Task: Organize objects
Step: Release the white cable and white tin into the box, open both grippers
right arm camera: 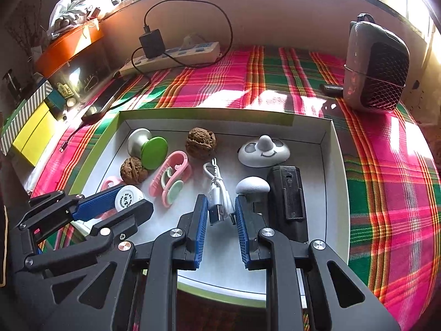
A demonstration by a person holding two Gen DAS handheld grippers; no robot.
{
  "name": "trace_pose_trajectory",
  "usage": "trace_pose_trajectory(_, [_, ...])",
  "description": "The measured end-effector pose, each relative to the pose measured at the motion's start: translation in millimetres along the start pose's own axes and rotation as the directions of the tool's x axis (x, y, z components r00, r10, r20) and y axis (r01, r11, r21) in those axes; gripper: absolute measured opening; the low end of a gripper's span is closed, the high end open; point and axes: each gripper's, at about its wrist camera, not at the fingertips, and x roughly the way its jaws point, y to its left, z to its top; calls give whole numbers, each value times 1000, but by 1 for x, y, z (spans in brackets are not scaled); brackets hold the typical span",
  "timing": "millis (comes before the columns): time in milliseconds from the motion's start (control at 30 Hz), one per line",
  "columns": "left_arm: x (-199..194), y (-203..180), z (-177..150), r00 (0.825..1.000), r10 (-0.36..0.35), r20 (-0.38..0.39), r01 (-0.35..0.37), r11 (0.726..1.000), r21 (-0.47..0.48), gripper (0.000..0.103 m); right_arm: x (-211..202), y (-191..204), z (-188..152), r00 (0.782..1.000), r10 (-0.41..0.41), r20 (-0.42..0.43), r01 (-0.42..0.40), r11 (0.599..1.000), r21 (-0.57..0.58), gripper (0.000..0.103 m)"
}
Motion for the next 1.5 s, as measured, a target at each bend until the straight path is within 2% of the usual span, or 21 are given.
trace_pose_trajectory(133, [0, -1, 0, 1000, -1, 0, 1, 1000, 1, 26, 1, -1, -1, 1000, 4, -2, -4, 1000, 5, 22])
trace_pose_trajectory(200, [6, 2, -1, 999, -6, -37, 6, 1000, -16, 26, 1, -2, -1, 1000, 7, -8, -7, 1000, 10, 22])
trace_pose_trajectory(267, [5, 4, -1, 1000, -7, -25, 7, 1000, -27, 26, 2, -2, -2, 1000, 11, -10, -11, 1000, 10, 22])
trace_pose_trajectory(333, [2, 1, -2, 1000, 21, -5, -21, 1000, 2, 26, 1, -1, -3, 1000, 12, -7, -12, 1000, 6, 22])
trace_pose_trajectory(967, [5, 5, -2, 1000, 10, -20, -10, 1000, -21, 27, 0, -2, -4, 1000, -4, -3, 4, 1000, 12, 23])
trace_pose_trajectory(1300, [-4, 4, -3, 1000, 16, -9, -16, 1000, -19, 27, -11, -1, -7, 1000, -16, 20, 15, 1000, 14, 32])
trace_pose_trajectory(1500, [-18, 2, -6, 1000, 22, 12, -22, 999, -27, 27, -25, 1, -12, 999, -17, 47, 16, 1000, 13, 33])
